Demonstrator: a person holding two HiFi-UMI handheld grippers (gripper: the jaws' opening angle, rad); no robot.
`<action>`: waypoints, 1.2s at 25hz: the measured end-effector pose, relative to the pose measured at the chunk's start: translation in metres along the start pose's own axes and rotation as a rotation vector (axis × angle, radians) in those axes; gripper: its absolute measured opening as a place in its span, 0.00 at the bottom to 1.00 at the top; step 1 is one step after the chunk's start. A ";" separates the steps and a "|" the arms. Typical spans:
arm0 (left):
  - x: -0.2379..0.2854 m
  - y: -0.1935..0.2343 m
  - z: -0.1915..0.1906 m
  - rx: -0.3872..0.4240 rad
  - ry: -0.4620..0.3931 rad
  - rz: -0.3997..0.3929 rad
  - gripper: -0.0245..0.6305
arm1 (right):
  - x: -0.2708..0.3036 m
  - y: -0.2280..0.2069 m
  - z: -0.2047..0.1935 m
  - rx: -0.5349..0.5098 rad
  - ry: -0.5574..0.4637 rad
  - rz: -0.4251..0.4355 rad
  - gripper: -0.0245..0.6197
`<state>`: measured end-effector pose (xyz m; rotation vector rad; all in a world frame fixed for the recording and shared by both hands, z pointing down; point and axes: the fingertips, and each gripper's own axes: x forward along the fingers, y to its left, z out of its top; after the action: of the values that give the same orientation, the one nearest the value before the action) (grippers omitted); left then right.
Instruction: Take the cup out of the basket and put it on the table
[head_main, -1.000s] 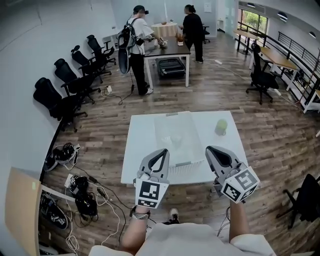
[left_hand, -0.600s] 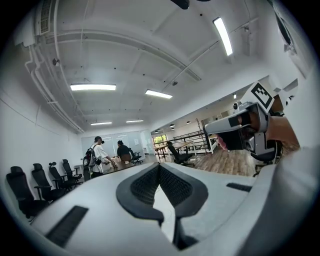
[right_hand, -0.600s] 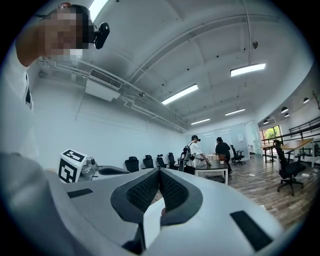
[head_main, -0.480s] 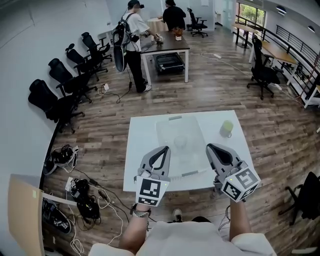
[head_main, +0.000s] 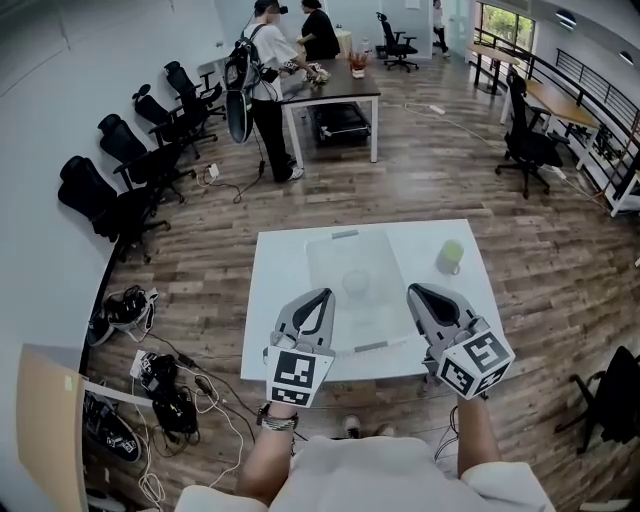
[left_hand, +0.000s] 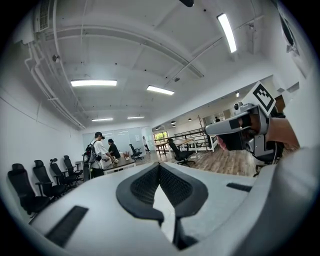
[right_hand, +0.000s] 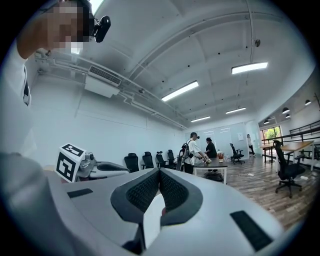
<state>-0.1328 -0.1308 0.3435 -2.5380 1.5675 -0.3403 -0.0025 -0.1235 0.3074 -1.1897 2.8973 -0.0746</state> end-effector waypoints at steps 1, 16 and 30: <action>0.002 -0.003 0.002 0.002 0.002 0.002 0.04 | -0.003 -0.003 0.001 -0.002 0.002 0.004 0.06; 0.018 -0.055 0.008 0.073 0.081 0.018 0.04 | -0.046 -0.031 -0.019 -0.025 0.022 0.069 0.07; 0.093 -0.053 -0.026 0.116 0.172 -0.112 0.05 | -0.011 -0.072 -0.038 -0.029 0.067 0.044 0.07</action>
<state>-0.0539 -0.1908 0.3918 -2.5706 1.4159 -0.6588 0.0544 -0.1652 0.3489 -1.1495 2.9907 -0.0738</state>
